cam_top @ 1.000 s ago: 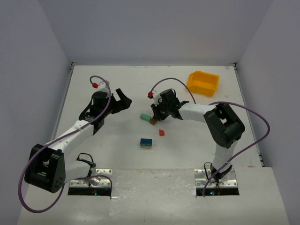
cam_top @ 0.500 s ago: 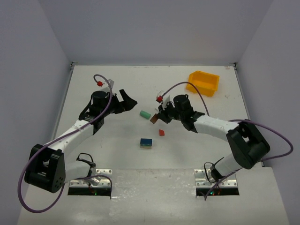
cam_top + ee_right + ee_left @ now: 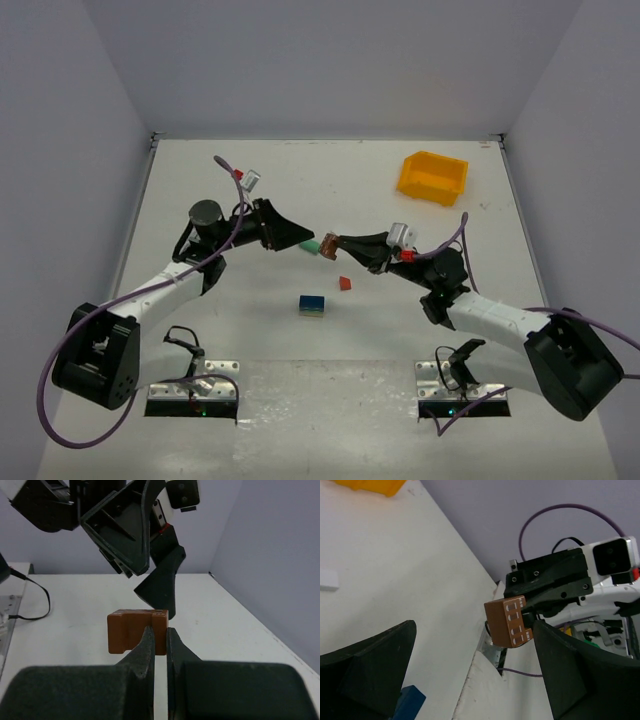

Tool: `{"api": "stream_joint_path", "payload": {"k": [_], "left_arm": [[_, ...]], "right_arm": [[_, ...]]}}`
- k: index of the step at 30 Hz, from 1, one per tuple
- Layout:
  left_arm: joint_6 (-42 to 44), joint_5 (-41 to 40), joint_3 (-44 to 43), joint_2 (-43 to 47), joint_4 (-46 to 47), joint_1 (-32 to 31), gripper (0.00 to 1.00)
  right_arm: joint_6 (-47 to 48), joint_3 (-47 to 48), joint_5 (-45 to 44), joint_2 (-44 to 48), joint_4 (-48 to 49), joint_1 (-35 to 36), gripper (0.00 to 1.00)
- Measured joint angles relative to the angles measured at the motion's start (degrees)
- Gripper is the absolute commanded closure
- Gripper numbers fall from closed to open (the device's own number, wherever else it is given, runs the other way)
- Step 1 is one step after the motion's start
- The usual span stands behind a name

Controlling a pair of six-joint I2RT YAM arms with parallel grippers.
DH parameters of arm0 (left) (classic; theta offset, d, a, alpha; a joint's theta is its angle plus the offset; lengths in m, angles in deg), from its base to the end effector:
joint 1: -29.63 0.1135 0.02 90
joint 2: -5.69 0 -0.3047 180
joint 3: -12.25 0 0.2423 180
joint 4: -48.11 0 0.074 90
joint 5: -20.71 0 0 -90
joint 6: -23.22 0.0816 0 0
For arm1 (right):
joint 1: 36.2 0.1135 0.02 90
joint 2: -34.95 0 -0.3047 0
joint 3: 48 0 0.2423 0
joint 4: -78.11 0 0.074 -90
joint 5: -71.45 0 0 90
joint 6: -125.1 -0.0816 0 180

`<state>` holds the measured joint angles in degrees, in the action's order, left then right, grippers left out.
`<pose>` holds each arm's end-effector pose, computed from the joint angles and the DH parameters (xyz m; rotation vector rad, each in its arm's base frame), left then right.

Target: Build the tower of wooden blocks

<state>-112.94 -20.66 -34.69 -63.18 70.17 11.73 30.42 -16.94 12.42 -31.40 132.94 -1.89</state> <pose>0.2313 -0.1391 0.3075 0.3187 1.7651 -1.4944 0.1673 0.1650 0.3008 -0.7892 1.0769 0.9119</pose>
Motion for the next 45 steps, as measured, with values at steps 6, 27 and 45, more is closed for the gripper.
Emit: {"api": "stream_joint_path", "payload": {"k": [6,27,45], "left_arm": [[-7.0,4.9,0.1,-0.5,10.0,-4.8,0.08],[-16.1,6.9,0.1,0.1,22.4,-9.9,0.56],[-15.6,5.4,0.0,0.8,21.8,-9.9,1.00]], "right_arm": [[-3.3,0.5,5.1,-0.2,2.9,0.0,1.00],[-3.2,4.3,8.6,2.2,6.3,1.3,1.00],[2.0,5.2,9.7,1.6,9.3,1.5,0.50]]}}
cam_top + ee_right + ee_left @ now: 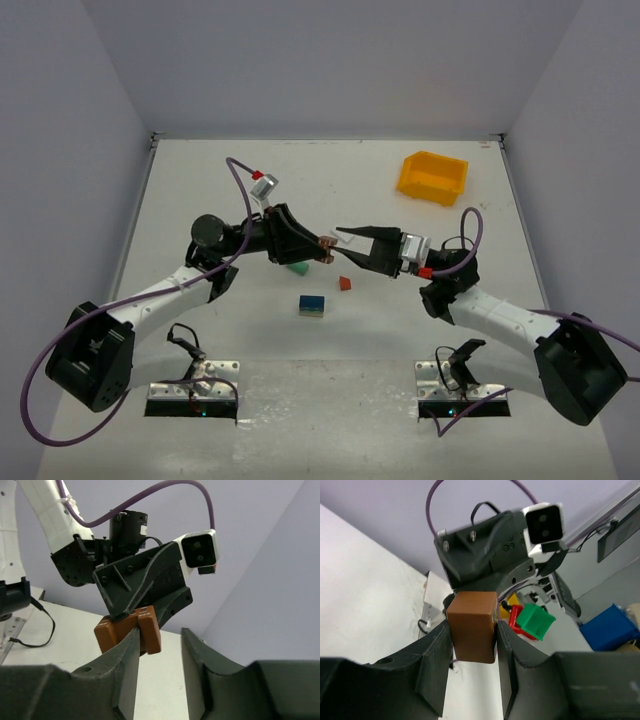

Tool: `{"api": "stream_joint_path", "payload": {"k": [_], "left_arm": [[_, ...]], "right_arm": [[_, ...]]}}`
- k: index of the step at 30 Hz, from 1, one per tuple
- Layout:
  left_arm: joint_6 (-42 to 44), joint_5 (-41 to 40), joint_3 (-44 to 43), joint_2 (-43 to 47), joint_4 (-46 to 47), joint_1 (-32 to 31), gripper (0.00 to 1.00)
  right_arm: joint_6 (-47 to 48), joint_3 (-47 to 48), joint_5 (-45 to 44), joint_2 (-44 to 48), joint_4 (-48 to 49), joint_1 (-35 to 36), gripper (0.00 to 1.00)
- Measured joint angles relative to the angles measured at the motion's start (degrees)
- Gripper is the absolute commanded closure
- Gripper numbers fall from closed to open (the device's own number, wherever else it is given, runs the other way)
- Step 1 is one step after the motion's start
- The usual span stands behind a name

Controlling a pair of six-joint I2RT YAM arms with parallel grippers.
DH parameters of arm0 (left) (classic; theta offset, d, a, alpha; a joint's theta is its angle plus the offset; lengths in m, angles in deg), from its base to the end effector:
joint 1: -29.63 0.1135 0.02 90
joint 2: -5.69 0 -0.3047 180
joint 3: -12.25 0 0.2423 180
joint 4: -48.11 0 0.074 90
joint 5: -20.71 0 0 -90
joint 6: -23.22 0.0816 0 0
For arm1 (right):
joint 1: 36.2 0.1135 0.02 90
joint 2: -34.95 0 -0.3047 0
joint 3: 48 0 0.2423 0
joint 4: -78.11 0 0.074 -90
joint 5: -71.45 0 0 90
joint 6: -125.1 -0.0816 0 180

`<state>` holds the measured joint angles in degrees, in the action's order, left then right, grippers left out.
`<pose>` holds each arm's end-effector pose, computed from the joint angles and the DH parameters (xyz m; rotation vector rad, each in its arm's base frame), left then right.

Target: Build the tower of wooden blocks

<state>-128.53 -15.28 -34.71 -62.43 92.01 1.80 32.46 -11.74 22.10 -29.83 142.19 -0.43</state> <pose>0.1857 -0.1727 0.3559 0.5641 1.5087 -1.8167 0.1423 0.1680 0.3525 -0.9194 0.7100 0.9325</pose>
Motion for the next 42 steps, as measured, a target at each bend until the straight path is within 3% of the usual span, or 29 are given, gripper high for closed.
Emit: {"api": "stream_joint_path", "payload": {"k": [5,6,14,21,24,32,34,38,42], "left_arm": [[11.7,-1.5,-5.4,0.7,-14.6,-0.5,1.00],[14.5,-1.9,-6.7,1.0,-17.7,-0.7,1.00],[34.6,-13.5,-14.0,1.7,-39.2,-1.0,1.00],[50.8,-21.3,-24.5,-1.5,-54.9,-1.0,1.00],[57.6,-21.9,-33.0,-6.6,-61.2,-1.0,1.00],[74.2,-20.1,-68.8,-28.6,-83.2,-1.2,1.00],[77.7,-19.5,-74.1,-31.4,-88.0,-1.2,1.00],[84.9,-19.1,-73.7,-31.6,-95.1,-1.4,1.00],[84.4,-25.9,-63.2,-27.1,-93.0,-1.2,1.00]], "right_arm": [[2.9,-0.7,-5.7,3.9,-3.7,-0.5,0.03],[3.5,-1.1,-7.6,5.1,-4.9,-0.6,0.01],[4.3,-5.9,-23.6,18.7,-20.8,-0.2,0.01],[1.2,-7.3,-43.9,21.6,-38.2,-0.2,0.01],[0.3,-6.1,-50.4,18.9,-44.3,-0.4,0.01],[-4.0,-0.3,-60.2,9.9,-55.8,-3.2,0.01],[-5.8,0.8,-62.0,8.4,-58.0,-4.8,0.01],[-7.8,3.1,-62.4,5.6,-62.4,-7.4,0.01],[-5.5,5.6,-52.1,2.2,-63.3,-5.8,0.01]]}}
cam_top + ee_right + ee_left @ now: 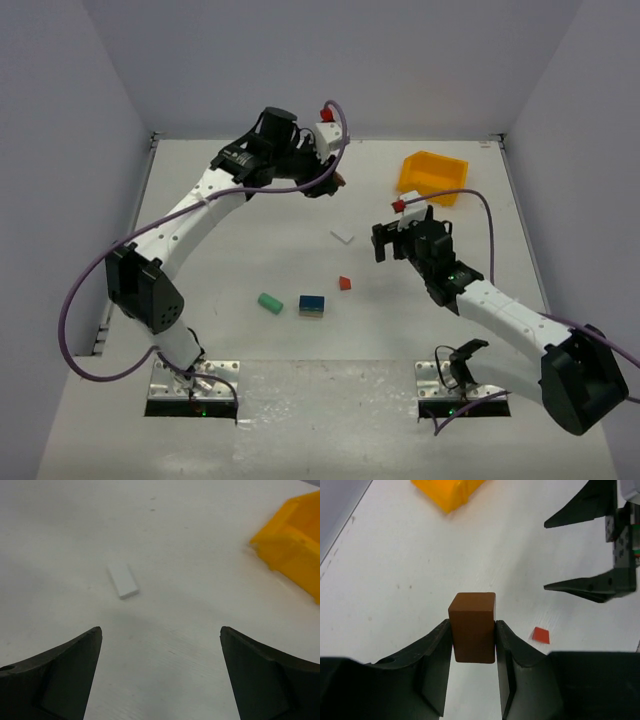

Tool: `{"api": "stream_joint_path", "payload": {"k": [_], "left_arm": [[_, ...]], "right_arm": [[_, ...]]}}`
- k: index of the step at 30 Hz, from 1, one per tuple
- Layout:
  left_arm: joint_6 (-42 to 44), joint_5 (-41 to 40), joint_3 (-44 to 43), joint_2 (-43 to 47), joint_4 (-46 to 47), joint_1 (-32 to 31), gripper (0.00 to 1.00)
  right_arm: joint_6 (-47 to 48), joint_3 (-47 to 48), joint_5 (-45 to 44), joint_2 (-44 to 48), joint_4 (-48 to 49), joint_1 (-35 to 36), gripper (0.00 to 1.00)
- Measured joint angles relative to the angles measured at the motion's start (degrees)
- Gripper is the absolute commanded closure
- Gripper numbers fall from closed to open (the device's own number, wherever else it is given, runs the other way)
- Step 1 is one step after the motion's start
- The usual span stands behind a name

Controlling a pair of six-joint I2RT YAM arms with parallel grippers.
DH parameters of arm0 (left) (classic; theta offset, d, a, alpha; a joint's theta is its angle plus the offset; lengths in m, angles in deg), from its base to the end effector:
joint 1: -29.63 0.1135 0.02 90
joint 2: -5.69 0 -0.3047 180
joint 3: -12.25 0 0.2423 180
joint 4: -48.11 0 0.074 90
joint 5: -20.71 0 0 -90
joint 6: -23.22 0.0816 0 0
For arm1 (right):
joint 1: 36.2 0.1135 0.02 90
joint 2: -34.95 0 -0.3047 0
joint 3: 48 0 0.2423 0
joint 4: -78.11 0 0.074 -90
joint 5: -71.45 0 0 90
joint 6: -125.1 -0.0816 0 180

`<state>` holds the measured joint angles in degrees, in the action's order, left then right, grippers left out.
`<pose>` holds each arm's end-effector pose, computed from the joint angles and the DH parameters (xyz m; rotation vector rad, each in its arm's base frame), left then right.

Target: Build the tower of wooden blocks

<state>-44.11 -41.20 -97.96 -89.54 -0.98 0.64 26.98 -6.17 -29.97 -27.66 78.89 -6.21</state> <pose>0.3336 -0.2288 0.3977 1.1805 1.7911 -0.5933 0.2255 0.1115 0.2454 -0.2318 1.9070 0.2570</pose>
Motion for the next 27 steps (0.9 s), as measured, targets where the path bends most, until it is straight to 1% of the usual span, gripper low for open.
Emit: {"api": "stream_joint_path", "payload": {"k": [1,4,6,11,13,15,21,25,27], "left_arm": [[-1.0,-1.8,3.2,1.7,1.1,0.3,1.00],[-6.6,-8.3,10.2,7.3,5.8,2.3,1.00],[-11.7,-14.9,14.3,12.2,11.0,4.5,1.00],[-23.8,-31.9,18.4,22.1,21.9,10.8,1.00],[-27.4,-37.7,19.6,24.8,24.7,11.8,1.00],[-30.2,-42.0,20.7,26.5,26.3,11.8,1.00],[-34.2,-49.1,23.8,27.4,26.8,11.8,1.00],[-35.1,-49.8,23.9,27.4,26.3,11.8,1.00],[-35.2,-49.8,24.0,27.6,26.4,11.8,1.00]], "right_arm": [[0.9,1.1,2.7,-1.6,-0.1,1.4,0.01],[5.5,6.3,6.9,-7.9,-1.2,9.1,0.01],[7.9,12.4,11.0,-13.5,-2.1,14.3,0.01],[13.3,20.6,18.3,-23.0,-1.5,24.2,0.01],[14.2,24.6,20.4,-28.2,-2.4,27.9,0.01],[14.6,28.6,21.0,-33.5,-3.4,31.1,0.01],[14.8,36.7,19.7,-46.1,-4.8,39.1,0.01],[13.6,41.5,16.5,-52.6,-5.8,43.3,0.01],[12.6,43.6,15.3,-55.7,-5.6,44.7,0.05]]}}
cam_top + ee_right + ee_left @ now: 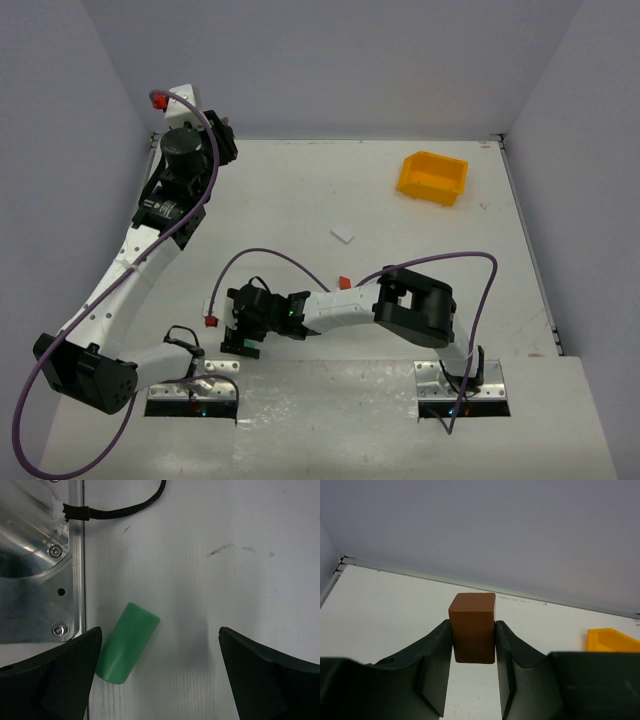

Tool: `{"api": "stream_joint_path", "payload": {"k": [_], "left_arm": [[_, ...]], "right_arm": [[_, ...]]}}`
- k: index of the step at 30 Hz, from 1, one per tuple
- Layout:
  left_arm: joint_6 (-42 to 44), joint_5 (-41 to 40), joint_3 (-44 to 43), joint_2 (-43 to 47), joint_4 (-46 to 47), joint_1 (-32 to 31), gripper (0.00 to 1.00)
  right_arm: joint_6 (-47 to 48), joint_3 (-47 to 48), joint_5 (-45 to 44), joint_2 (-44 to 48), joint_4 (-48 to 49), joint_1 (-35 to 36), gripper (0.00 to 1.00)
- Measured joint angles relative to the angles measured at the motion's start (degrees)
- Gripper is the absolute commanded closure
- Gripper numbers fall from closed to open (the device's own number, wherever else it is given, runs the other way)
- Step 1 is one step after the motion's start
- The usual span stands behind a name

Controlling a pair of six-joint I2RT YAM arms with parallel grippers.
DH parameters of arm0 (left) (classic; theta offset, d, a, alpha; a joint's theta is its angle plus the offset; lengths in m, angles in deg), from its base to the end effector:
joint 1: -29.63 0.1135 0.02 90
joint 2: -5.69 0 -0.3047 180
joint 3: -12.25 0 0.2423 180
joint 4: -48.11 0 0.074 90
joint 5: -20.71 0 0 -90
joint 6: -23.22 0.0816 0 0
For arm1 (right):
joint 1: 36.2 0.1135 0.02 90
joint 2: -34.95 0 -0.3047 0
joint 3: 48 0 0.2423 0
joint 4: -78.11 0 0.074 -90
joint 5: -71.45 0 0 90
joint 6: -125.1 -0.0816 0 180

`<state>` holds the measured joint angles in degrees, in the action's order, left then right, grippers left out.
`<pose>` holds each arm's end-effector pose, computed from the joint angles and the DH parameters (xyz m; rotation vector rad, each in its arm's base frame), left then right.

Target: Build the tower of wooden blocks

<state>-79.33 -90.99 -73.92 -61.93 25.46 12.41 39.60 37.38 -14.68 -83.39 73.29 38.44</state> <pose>0.2794 -0.0550 0.4616 -0.2218 1.6229 -0.0869 0.1247 0.4747 0.1546 -1.5159 1.7738 0.7215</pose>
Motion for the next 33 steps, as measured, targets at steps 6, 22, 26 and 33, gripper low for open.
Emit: {"api": "stream_joint_path", "payload": {"k": [6,22,26,33], "left_arm": [[0.0,0.2,1.1,0.9,0.6,0.0,1.00],[0.2,2.5,2.2,1.5,1.2,-0.1,1.00],[0.4,3.7,2.4,2.0,1.5,-0.1,1.00],[0.9,8.6,2.5,2.0,3.0,-0.1,1.00]], "right_arm": [[-2.8,2.5,-3.0,-4.4,0.2,0.9,0.45],[-3.9,-3.1,-5.8,0.0,2.0,-0.9,0.94],[-4.7,-6.5,-4.2,7.0,1.6,-8.4,0.94],[-8.5,-13.5,-6.6,21.0,4.2,-26.8,0.94]]}}
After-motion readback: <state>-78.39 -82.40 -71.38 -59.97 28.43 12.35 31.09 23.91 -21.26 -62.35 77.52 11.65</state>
